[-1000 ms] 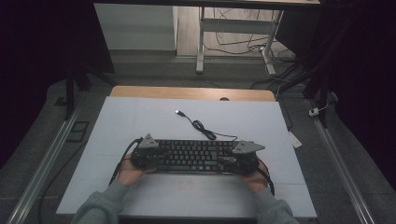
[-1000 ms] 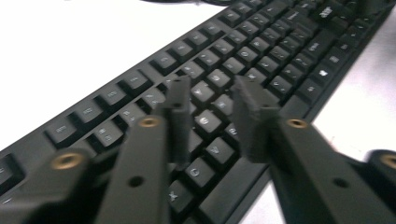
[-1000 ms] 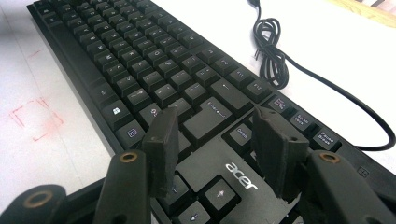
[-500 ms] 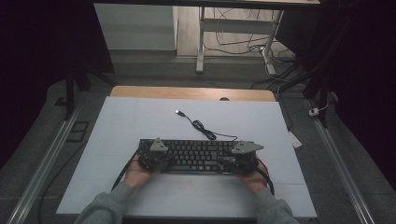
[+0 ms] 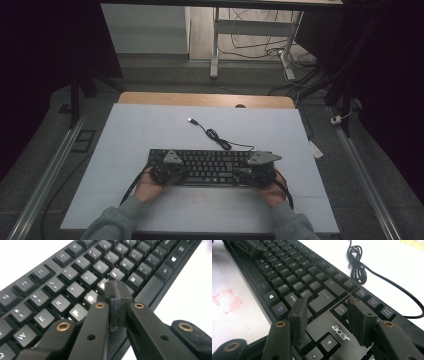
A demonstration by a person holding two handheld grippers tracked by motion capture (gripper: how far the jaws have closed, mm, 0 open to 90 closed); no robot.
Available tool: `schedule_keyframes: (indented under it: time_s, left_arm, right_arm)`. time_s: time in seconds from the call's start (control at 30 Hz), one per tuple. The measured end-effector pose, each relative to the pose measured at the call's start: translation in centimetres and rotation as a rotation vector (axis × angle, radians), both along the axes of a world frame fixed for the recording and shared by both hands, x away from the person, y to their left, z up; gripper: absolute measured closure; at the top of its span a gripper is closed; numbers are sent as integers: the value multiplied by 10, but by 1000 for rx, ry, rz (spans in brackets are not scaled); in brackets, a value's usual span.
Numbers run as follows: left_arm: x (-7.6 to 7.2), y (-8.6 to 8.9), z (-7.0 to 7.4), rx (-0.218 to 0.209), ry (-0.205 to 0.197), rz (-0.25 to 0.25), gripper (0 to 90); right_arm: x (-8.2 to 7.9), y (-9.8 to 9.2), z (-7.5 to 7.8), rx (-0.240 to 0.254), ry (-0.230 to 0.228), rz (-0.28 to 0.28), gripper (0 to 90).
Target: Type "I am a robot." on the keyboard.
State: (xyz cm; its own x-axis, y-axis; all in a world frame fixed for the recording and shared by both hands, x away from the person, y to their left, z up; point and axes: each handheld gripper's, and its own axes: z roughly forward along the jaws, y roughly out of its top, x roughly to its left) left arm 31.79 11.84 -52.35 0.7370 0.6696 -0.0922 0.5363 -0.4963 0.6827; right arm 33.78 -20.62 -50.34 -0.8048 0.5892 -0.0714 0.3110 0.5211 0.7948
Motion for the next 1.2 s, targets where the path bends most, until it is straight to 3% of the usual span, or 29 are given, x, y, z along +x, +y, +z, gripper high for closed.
schedule_keyframes:
  time_s: [0.2,0.37,0.5,0.6,0.73,0.83,1.0,1.2]
  left_arm:
    - [-1,1,2,11,-22,3,888]
    - [-4,11,11,-46,-72,33,887]
    - [-6,24,19,-85,-90,60,865]
    - [-7,34,23,-113,-93,83,799]
    - [-7,46,26,-118,-87,131,609]
    - [-6,54,26,-128,-77,163,533]
    - [-5,58,25,-123,-73,190,467]
    - [-5,57,23,-99,-70,189,428]
  right_arm:
    - [0,1,0,0,-3,5,511]
    - [0,0,0,-4,-4,-3,511]
    - [0,0,0,-1,-2,0,509]
    - [0,0,0,-1,-3,2,509]
    - [0,0,0,-2,-4,4,507]
    - [0,1,-1,-3,-3,5,506]
    - [0,1,-1,-3,-1,5,505]
    - [0,2,-1,-5,-3,10,505]
